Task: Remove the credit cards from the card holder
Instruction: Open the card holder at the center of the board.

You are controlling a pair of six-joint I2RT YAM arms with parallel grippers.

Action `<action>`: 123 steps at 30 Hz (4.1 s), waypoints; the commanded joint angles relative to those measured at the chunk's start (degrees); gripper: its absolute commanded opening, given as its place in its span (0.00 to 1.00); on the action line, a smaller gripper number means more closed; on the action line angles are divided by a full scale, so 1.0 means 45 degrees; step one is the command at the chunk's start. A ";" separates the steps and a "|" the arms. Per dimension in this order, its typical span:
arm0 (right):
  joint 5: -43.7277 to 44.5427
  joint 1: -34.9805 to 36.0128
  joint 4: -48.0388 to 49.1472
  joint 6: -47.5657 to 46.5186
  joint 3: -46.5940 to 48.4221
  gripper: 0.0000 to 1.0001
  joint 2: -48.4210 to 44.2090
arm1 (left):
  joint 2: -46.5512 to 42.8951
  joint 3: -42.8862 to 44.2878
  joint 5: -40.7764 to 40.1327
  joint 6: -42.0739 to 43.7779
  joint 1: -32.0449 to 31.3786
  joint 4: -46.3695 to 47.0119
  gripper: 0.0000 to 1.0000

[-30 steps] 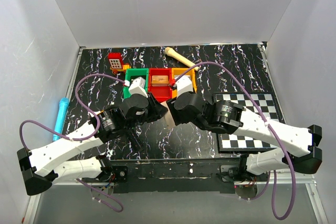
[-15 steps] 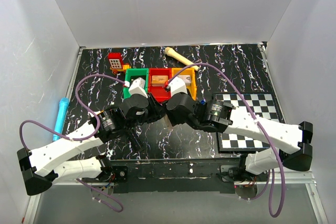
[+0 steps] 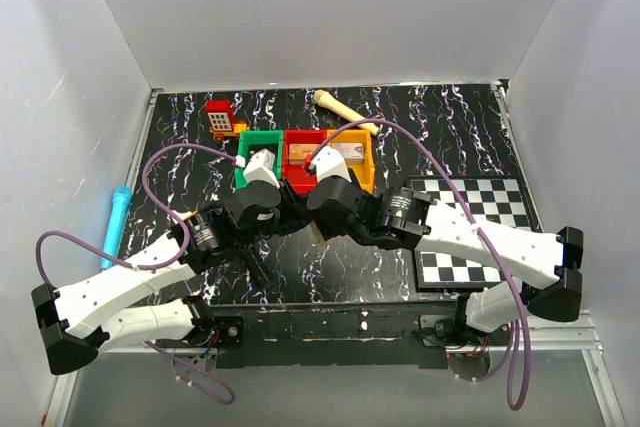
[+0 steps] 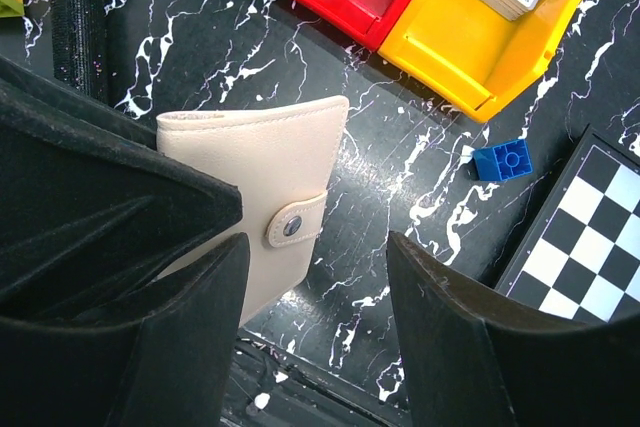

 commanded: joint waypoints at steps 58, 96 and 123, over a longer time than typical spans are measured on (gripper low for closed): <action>-0.0115 -0.0200 0.0013 0.0175 -0.0421 0.01 0.0221 | -0.1176 -0.0337 0.1018 -0.0425 -0.0125 0.2071 0.00; -0.2851 -0.1918 0.1596 0.0506 -0.2492 0.01 -0.2026 | -0.1762 -0.0943 0.0001 -0.0679 -0.0125 0.1250 0.00; -0.9816 -0.2484 0.5717 -0.0646 -0.4017 0.48 -0.6149 | -0.5570 -0.6428 0.6928 0.2584 0.3681 0.9564 0.00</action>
